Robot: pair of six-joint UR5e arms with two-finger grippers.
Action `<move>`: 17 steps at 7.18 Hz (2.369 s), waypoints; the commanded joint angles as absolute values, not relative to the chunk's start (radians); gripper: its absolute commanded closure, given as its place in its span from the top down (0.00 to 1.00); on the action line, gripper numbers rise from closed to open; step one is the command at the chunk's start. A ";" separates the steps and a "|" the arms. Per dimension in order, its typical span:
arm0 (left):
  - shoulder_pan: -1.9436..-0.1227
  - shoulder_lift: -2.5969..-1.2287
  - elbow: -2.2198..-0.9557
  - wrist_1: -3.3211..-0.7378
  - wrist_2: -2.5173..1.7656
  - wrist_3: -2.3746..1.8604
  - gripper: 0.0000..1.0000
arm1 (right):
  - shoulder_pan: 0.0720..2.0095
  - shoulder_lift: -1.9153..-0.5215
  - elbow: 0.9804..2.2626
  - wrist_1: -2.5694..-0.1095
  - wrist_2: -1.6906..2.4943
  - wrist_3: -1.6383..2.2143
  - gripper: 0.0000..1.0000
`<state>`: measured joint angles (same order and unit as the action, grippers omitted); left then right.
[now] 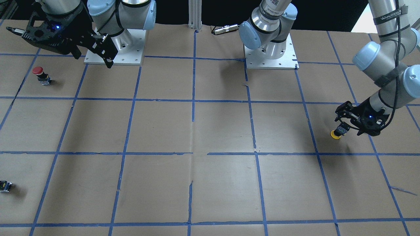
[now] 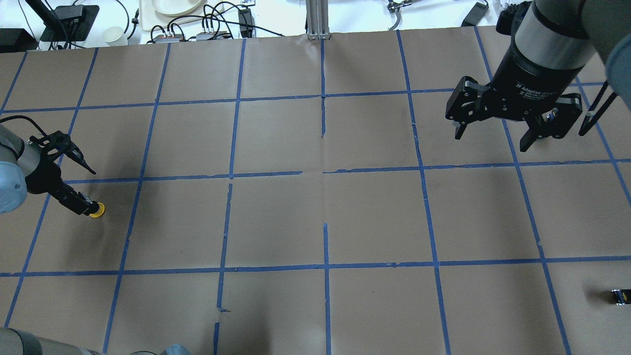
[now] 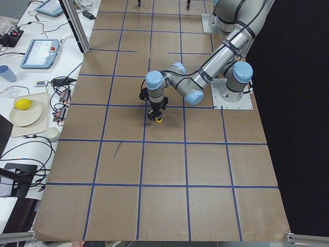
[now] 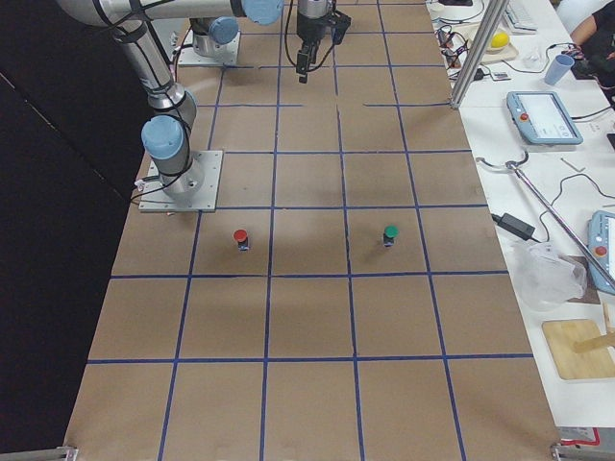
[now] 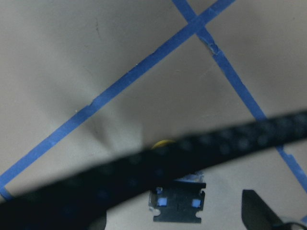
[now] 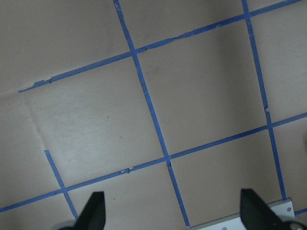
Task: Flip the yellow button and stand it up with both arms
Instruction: 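Grasp the yellow button's dark base with the left gripper, then lift the yellow button and carry it toward the right gripper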
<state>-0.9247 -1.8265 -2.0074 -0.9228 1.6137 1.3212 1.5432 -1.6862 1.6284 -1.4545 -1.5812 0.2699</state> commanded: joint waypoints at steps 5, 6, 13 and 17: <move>-0.934 -1.798 -2.010 -0.899 1.602 1.344 0.24 | 1.546 -1.686 1.628 -1.456 -1.577 0.270 1.00; -0.940 -1.784 -2.003 -0.910 1.600 1.344 0.22 | 1.546 -1.686 1.629 -1.456 -1.577 0.270 1.00; -1.309 -1.660 -1.568 -1.610 1.159 0.848 0.21 | 1.546 -1.687 1.628 -1.448 -1.578 0.270 1.00; -1.529 -1.582 -1.577 -1.733 0.693 0.451 0.19 | 1.537 -1.663 1.620 -1.445 -1.580 0.273 1.00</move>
<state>-1.4943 -1.6018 -1.5692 -1.7123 0.8495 0.5958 1.5434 -1.6761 1.6268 -1.4483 -1.5789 0.2718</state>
